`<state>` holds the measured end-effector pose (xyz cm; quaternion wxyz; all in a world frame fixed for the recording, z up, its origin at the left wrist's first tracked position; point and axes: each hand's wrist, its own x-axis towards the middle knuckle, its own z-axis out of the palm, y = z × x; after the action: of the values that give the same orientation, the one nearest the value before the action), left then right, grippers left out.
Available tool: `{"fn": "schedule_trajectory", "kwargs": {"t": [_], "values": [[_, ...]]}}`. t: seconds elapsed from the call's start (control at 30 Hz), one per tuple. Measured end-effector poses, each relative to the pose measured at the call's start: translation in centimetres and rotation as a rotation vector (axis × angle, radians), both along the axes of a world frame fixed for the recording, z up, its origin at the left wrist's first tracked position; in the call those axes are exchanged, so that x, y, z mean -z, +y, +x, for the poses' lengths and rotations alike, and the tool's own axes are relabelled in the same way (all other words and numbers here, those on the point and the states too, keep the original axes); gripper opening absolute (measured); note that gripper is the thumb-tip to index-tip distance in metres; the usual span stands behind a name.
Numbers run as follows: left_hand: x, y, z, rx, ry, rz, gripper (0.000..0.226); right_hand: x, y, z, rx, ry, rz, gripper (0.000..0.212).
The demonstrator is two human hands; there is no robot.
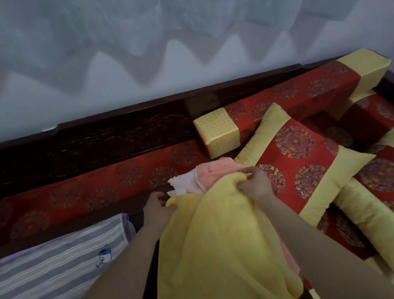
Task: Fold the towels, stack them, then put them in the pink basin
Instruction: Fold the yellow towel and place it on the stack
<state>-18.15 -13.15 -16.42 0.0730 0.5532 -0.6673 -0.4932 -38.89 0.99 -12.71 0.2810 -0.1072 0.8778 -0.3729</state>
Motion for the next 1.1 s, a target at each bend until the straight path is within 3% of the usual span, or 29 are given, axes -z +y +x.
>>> {"fn": "schedule_trajectory", "kwargs": {"t": [0.07,0.13,0.2,0.27,0.47,0.53,0.67,0.83,0.9,1.03,1.1], "values": [[-0.8,0.0,0.9,-0.007,0.142,0.081,0.025,-1.4,1.2,0.1,-0.006,-0.077,-0.144,0.030],[-1.9,0.1,2.5,-0.013,0.306,0.305,0.017,-2.8,3.6,0.3,-0.008,-0.212,-0.286,0.028],[-2.5,-0.1,4.5,0.010,0.387,0.510,0.021,-3.8,6.6,0.1,-0.005,-0.361,-0.349,0.031],[-2.3,-0.6,6.4,0.086,0.335,0.569,0.030,-3.8,9.3,-0.3,-0.048,-0.462,-0.351,0.036],[-1.2,-1.5,5.9,0.279,0.086,0.323,0.010,-2.4,11.9,-1.2,-0.030,-0.505,-0.191,0.038],[-1.5,-1.3,4.2,0.299,0.087,0.275,0.013,-2.0,11.4,-1.4,-0.052,-0.499,-0.134,0.028],[-1.7,-0.5,1.2,0.313,0.121,0.360,0.018,-1.0,9.9,-1.5,-0.068,-0.405,-0.050,0.011],[-2.1,0.3,-0.4,0.371,0.119,0.441,0.015,0.4,9.4,-1.1,0.018,-0.319,0.010,0.015],[-2.4,0.1,-0.1,0.438,0.069,0.378,0.020,0.7,9.4,-1.0,0.012,-0.365,0.038,0.011],[-5.4,-1.0,1.6,0.440,0.078,0.254,0.016,0.9,9.4,-1.3,0.016,-0.361,0.041,0.033],[-7.7,-1.7,2.8,0.436,0.102,0.207,0.014,-0.7,9.3,-0.9,0.007,-0.321,0.045,0.027]]}}
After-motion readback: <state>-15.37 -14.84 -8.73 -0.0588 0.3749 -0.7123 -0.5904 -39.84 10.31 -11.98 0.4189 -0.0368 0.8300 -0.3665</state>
